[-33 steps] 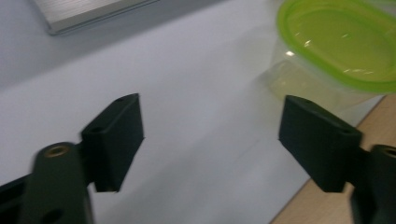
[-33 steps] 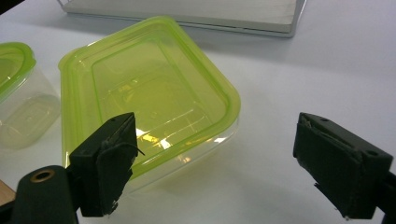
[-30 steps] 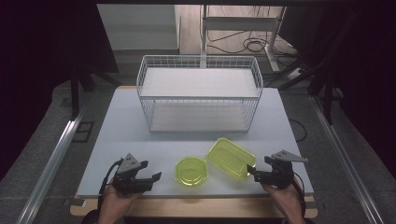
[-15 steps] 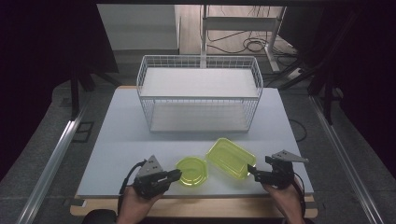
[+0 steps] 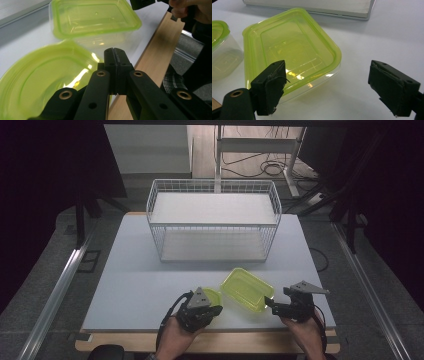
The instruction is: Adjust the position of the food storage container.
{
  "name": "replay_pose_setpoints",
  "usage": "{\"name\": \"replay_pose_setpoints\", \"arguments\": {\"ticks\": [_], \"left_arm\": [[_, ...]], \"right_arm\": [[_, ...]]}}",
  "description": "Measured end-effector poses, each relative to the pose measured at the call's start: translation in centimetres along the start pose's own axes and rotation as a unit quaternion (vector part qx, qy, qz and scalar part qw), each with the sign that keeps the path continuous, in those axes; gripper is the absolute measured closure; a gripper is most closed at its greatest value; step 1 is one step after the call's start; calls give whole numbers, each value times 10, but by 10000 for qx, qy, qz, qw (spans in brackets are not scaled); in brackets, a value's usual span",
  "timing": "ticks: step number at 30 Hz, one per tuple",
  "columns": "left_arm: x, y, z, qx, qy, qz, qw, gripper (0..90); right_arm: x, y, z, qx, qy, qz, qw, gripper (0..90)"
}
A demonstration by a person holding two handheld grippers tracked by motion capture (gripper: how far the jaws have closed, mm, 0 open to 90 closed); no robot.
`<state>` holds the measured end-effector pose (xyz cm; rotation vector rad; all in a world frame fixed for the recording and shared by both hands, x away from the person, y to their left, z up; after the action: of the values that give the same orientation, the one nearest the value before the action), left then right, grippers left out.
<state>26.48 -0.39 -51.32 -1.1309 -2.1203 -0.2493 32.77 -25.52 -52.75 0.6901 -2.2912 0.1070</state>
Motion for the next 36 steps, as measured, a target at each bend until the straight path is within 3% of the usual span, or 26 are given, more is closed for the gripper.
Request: {"name": "replay_pose_setpoints", "arguments": {"ticks": [5, 9, 11, 21, 36], "left_arm": [[-17, -3, -10, -105, 174, -112, 9997, 900], [-26, 1, -10, -104, 387, -244, 9989, 900], [-26, 2, -9, -84, 374, -211, 9990, 900], [-16, 16, -2, 119, 395, -343, 9986, 900], [15, 48, 22, 435, 443, -634, 9961, 900]], "right_arm": [[-1, -1, 0, -1, 32, 16, 10000, 155], [-1, -1, 1, -21, 55, 3, 10000, 155], [0, -1, 0, -22, 47, 5, 10000, 156], [0, -1, 0, -12, 34, 6, 10000, 157], [-2, 0, 1, -20, 86, 21, 10000, 156]]}}
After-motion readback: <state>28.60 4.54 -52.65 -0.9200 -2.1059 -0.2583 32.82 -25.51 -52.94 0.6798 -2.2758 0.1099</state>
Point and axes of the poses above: each handheld gripper's, and its own axes: x roughly backward along the jaws, z roughly out of its underside, y roughly to its left, the point moved 6 cm from there along -x, roughly forward along the jaws, and after that the axes turned 6 degrees about y, right-handed, at the moved point
